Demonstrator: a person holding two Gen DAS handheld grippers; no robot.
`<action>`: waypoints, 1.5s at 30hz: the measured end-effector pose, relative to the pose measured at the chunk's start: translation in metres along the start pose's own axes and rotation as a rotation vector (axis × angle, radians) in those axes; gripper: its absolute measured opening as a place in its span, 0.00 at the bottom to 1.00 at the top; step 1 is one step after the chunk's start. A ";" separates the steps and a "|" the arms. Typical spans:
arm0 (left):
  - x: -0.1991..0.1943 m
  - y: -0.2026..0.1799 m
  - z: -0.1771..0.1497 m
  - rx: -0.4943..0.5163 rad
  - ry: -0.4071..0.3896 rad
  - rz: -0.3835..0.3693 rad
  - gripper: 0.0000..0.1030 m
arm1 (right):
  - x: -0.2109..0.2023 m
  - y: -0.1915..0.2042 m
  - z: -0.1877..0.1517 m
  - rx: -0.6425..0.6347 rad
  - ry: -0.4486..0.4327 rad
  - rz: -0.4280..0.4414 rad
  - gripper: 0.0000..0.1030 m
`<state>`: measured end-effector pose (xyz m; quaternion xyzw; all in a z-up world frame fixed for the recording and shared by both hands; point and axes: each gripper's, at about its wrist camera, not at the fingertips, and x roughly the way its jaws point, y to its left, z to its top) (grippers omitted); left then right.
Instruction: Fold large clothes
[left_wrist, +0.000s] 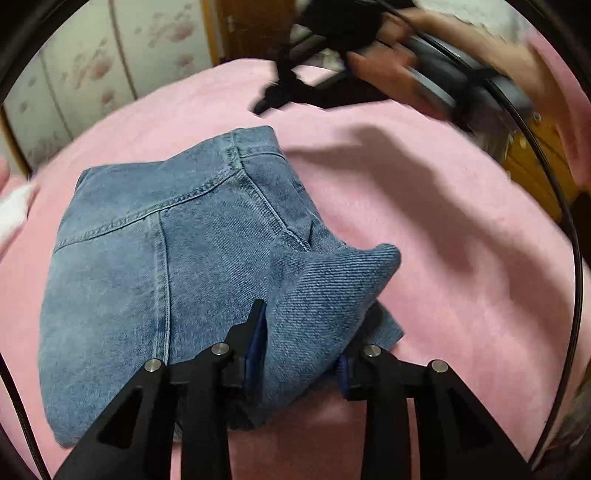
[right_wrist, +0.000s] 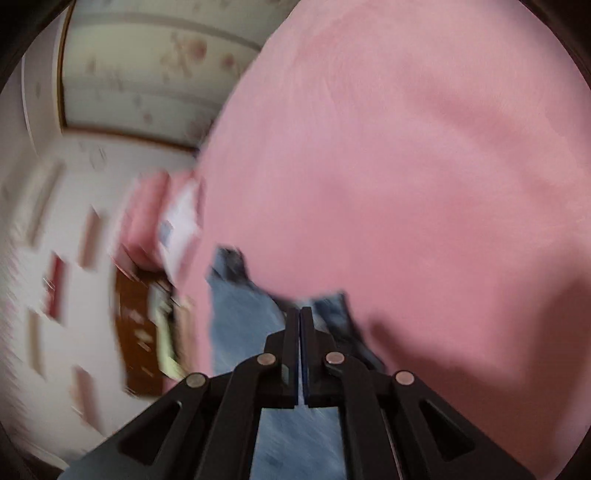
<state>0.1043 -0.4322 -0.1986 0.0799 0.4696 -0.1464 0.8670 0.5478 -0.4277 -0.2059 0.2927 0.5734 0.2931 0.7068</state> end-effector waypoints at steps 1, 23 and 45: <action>-0.006 0.005 0.003 -0.035 0.013 -0.013 0.29 | -0.001 0.006 -0.003 -0.045 0.028 -0.045 0.02; -0.082 0.144 0.017 -0.250 0.240 0.246 0.68 | 0.021 0.032 -0.159 -0.232 0.361 -0.258 0.44; -0.062 0.203 -0.010 -0.343 0.366 0.135 0.68 | 0.008 0.065 -0.240 -0.301 -0.160 -0.891 0.32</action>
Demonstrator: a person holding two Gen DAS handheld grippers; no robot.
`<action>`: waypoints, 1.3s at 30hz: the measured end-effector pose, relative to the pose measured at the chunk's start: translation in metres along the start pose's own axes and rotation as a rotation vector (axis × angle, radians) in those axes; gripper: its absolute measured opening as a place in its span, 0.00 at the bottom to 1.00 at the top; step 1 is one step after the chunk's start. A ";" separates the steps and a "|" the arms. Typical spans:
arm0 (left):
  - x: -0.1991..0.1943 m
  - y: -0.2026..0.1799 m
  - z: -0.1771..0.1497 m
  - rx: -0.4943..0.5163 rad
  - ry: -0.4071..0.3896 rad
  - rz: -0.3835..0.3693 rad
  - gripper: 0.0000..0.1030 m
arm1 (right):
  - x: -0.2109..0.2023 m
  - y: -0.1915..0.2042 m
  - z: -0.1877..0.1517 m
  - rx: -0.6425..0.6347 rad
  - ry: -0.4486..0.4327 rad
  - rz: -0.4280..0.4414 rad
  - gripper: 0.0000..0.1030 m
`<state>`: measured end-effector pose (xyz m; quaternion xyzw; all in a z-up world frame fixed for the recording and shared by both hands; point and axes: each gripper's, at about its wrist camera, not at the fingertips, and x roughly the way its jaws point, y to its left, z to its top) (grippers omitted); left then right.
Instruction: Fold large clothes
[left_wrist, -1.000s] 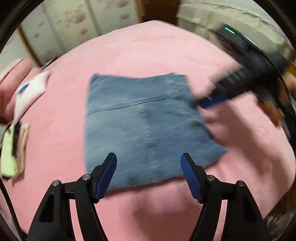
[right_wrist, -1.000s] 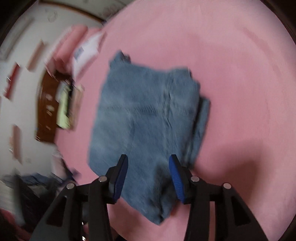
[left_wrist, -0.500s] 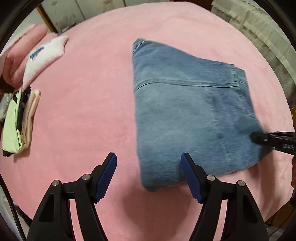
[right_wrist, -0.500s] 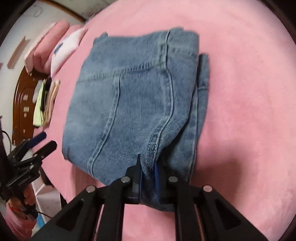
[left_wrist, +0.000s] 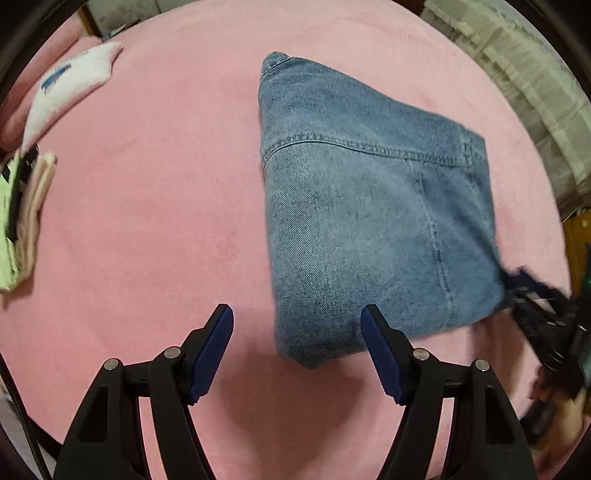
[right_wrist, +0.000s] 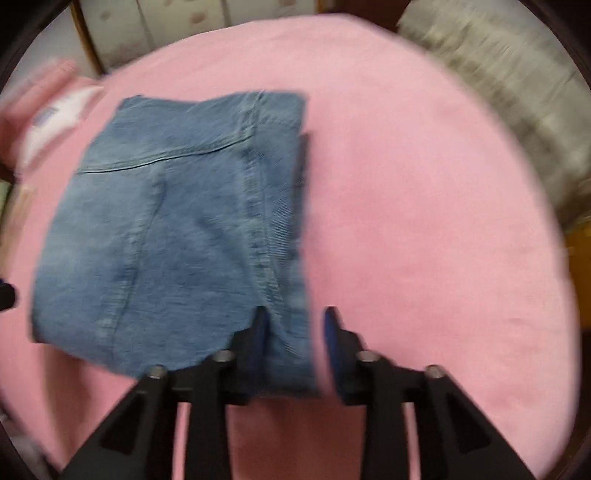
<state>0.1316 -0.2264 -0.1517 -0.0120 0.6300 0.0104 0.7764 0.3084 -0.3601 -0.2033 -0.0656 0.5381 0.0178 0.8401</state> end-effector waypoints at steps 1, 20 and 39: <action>-0.001 -0.004 0.001 0.009 0.008 0.012 0.68 | -0.013 0.006 -0.002 -0.009 -0.035 -0.076 0.33; 0.046 -0.034 0.005 -0.018 0.013 -0.088 0.29 | 0.018 0.074 0.006 0.043 0.112 0.374 0.00; 0.029 -0.034 0.025 -0.149 -0.087 -0.156 0.29 | -0.018 0.078 -0.016 0.016 0.073 0.414 0.00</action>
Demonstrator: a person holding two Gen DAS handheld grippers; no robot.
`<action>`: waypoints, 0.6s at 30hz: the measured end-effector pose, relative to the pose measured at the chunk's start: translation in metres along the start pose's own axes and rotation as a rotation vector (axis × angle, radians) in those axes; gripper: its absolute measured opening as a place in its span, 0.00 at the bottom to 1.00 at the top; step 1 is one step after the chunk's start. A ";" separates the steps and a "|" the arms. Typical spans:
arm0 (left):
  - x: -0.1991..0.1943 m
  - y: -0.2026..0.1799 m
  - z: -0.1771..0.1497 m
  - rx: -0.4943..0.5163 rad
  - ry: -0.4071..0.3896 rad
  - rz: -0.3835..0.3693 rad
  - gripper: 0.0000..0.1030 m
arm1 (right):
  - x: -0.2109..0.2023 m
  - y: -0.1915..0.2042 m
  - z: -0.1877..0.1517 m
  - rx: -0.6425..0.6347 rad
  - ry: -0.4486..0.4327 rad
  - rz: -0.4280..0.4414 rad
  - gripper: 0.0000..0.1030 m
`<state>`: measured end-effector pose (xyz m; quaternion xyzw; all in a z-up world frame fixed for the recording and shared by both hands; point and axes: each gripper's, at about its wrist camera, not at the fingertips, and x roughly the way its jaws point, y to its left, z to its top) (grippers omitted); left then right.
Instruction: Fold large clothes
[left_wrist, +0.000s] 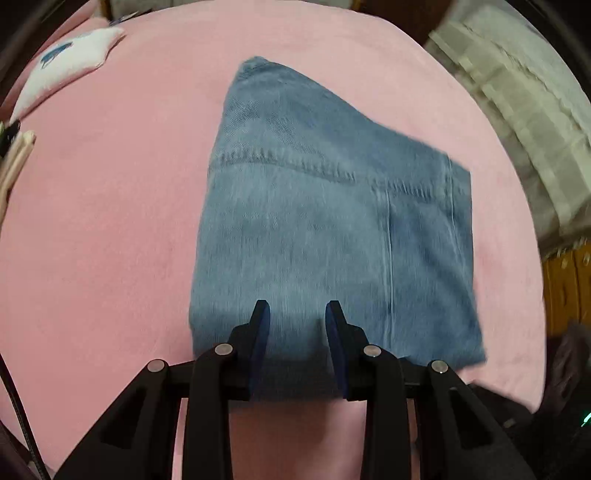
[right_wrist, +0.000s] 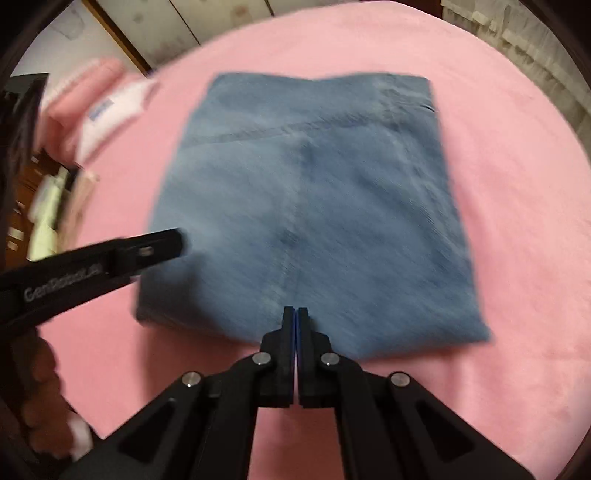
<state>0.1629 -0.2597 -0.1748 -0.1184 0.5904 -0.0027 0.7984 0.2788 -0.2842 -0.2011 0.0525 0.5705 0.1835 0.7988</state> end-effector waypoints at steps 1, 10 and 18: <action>0.004 0.001 0.004 -0.013 0.001 -0.001 0.29 | 0.005 0.001 0.004 0.001 0.000 0.028 0.00; 0.025 0.020 0.055 -0.035 -0.075 -0.045 0.28 | 0.055 -0.002 0.067 0.060 -0.104 0.202 0.00; 0.058 0.009 0.113 0.008 -0.126 -0.023 0.28 | 0.085 -0.008 0.123 0.112 -0.156 0.243 0.00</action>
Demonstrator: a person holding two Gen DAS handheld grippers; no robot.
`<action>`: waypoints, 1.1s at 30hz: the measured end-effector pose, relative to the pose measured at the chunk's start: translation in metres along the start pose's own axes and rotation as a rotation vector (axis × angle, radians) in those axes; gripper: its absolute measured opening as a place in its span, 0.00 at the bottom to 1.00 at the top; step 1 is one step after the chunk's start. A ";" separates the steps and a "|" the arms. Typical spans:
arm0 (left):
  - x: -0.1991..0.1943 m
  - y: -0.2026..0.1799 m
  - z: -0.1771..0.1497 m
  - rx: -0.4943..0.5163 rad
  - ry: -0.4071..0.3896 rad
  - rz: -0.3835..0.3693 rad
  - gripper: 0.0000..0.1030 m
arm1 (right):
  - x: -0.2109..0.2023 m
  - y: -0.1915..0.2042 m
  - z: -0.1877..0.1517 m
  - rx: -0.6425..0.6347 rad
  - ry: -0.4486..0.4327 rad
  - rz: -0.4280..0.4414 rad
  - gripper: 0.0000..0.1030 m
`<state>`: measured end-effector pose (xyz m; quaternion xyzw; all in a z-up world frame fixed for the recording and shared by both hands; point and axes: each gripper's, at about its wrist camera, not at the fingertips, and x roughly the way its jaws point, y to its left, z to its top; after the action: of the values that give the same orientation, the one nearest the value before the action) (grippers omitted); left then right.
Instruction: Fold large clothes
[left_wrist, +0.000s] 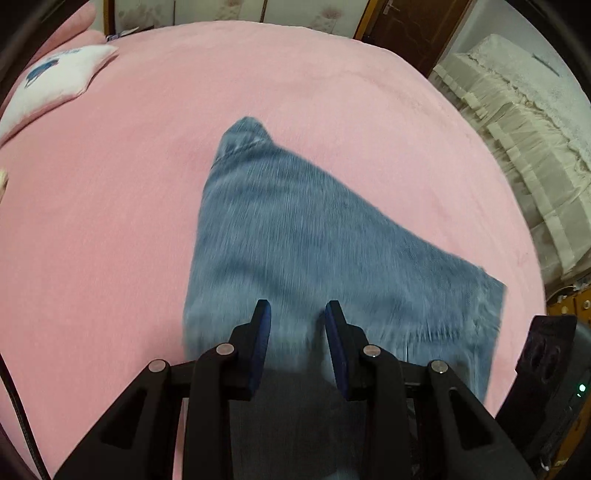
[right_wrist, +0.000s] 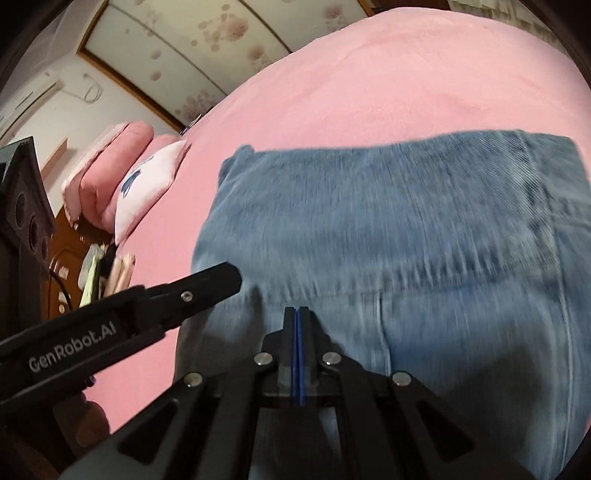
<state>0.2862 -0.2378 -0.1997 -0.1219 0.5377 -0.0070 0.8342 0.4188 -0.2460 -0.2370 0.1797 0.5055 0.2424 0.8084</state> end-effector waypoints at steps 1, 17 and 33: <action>0.003 -0.001 0.006 0.001 -0.004 0.006 0.28 | 0.003 -0.002 0.007 0.006 0.000 0.001 0.00; 0.060 -0.007 0.063 0.020 0.024 0.003 0.28 | 0.033 -0.021 0.069 -0.005 -0.038 -0.044 0.00; 0.040 0.045 0.080 -0.074 -0.039 0.062 0.16 | -0.075 -0.117 0.050 0.183 -0.153 -0.511 0.00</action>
<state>0.3697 -0.1838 -0.2135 -0.1361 0.5247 0.0413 0.8393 0.4609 -0.3868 -0.2230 0.1365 0.4918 -0.0302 0.8594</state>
